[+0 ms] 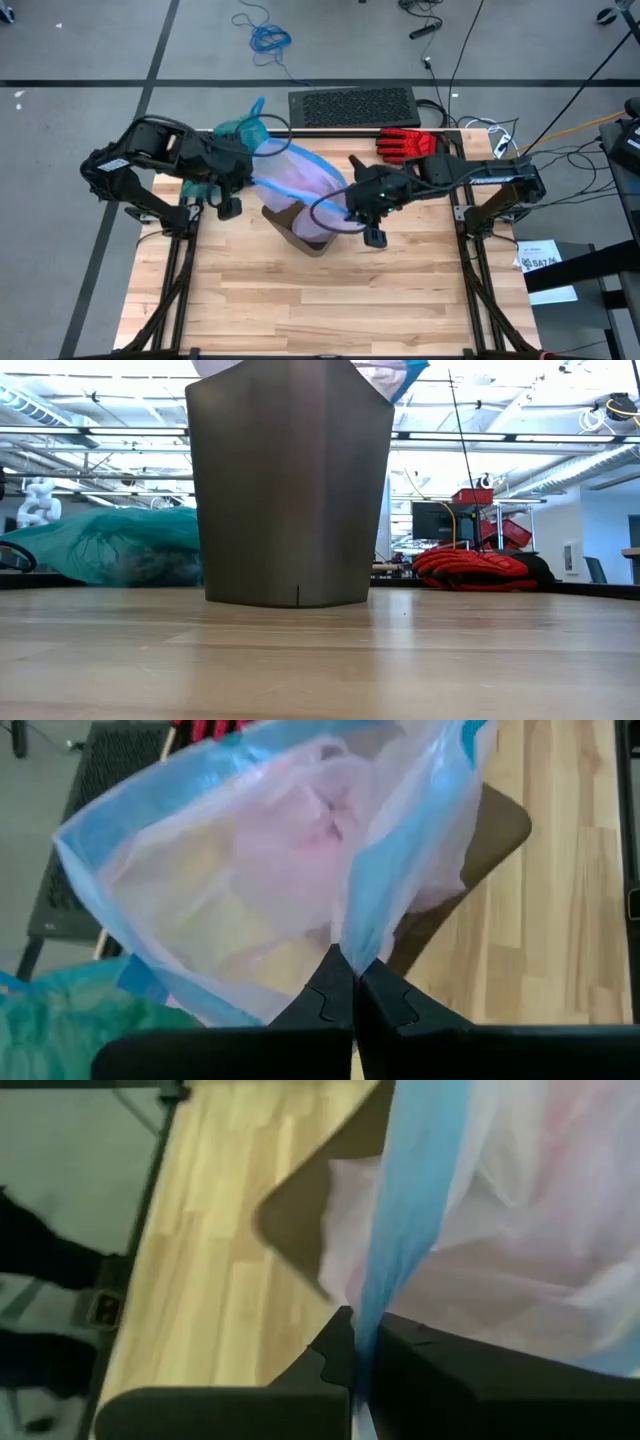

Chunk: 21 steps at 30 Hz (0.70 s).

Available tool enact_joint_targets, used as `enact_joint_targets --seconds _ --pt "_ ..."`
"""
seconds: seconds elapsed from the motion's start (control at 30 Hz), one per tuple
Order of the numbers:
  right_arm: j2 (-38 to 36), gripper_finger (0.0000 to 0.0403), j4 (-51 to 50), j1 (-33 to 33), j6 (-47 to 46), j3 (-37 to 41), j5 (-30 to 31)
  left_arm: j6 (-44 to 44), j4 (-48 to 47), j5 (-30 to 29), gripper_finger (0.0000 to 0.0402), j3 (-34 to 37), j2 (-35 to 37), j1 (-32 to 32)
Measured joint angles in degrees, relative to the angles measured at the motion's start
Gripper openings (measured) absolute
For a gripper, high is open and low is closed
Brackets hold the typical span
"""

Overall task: Place trash/remove bag and relplace
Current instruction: Insert a new pink trash bag into the black trash bin

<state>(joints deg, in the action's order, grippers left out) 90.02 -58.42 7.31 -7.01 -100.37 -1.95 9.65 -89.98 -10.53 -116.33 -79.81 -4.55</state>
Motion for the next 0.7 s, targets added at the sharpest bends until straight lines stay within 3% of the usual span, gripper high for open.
enact_joint_targets --seconds 0.3,0.43,0.57,0.7 --pt "1.9 0.0 -1.6 2.6 -0.4 0.0 -4.4 7.0 2.1 -0.4 0.0 7.7 0.6 -6.1" --pt "2.6 0.0002 -1.0 2.8 -4.7 -0.1 -6.1 9.6 2.8 -1.6 0.0 10.8 2.0 -8.4" --pt "1.6 0.0022 -0.4 2.5 -7.4 -5.4 -5.8 11.2 2.9 -2.3 0.0 11.2 2.7 -9.4" --pt "1.6 0.0053 1.5 1.5 -4.5 -12.2 -3.7 12.5 2.9 -2.7 0.0 11.2 3.5 -9.9"
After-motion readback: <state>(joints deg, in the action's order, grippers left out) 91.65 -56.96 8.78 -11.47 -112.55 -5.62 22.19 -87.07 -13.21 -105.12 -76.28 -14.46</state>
